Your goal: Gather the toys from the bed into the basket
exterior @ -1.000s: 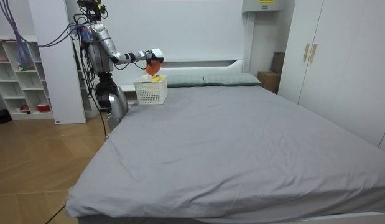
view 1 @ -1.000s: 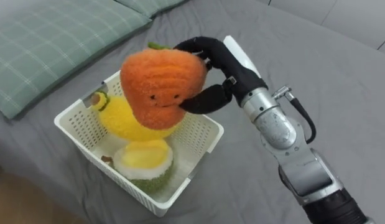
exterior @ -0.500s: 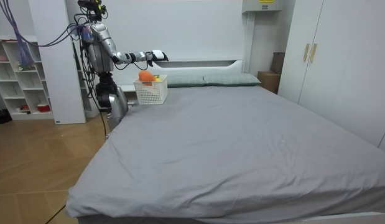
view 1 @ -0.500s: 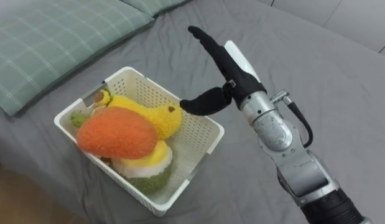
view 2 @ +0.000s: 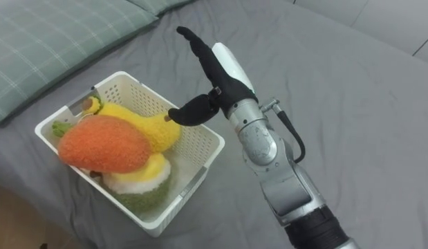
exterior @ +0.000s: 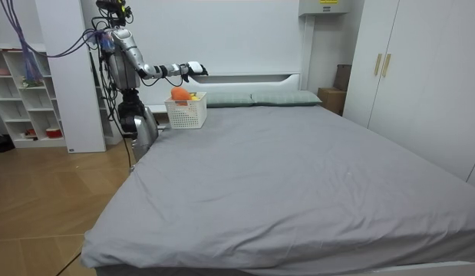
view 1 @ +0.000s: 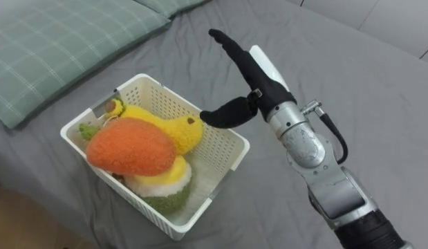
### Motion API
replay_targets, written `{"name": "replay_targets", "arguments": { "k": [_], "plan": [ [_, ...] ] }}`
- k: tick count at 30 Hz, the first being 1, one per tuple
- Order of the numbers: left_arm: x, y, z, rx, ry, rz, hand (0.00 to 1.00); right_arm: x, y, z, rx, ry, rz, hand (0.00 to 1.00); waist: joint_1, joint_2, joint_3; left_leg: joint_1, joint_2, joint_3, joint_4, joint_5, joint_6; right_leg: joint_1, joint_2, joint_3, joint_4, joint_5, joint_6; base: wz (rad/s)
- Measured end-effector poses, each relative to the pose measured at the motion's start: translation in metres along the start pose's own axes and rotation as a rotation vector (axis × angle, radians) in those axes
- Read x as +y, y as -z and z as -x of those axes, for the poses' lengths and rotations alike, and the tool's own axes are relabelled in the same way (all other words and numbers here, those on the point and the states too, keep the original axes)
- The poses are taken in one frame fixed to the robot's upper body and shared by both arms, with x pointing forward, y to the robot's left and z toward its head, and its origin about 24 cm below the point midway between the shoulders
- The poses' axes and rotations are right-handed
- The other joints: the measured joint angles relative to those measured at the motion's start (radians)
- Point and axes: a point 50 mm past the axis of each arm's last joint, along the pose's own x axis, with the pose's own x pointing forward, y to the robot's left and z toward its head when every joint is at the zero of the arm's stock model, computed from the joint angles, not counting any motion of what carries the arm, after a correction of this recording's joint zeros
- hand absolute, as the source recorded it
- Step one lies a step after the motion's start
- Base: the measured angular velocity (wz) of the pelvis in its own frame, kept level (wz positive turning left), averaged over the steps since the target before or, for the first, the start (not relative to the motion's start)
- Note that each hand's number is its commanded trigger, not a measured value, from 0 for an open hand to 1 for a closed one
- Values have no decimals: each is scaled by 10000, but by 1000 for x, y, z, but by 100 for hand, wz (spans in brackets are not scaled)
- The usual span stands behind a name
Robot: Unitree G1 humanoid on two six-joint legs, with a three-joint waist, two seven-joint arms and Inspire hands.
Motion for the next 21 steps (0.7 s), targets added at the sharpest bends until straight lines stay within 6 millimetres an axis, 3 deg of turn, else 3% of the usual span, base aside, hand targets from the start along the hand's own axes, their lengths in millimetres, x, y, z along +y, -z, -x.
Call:
{"name": "replay_targets", "arguments": {
  "k": [14,17,21],
  "plan": [
    [0,3,0,107,-27,-5,0,-5,4,2,124,-180,191,0,-203,9,-7,42,29,149,-12,0,1,-59,5,100,0,1,0,-1],
    [2,14,2,464,-101,77,0,-9,11,7,383,-126,102,0,-274,68,3,160,41,229,-30,1,4,-11,8,224,-1,3,3,-10],
    [2,34,7,1143,-232,-11,0,-24,16,8,554,493,-62,0,-666,175,-6,274,107,466,-66,-6,8,-9,39,453,14,22,-15,-15]
  ]
}}
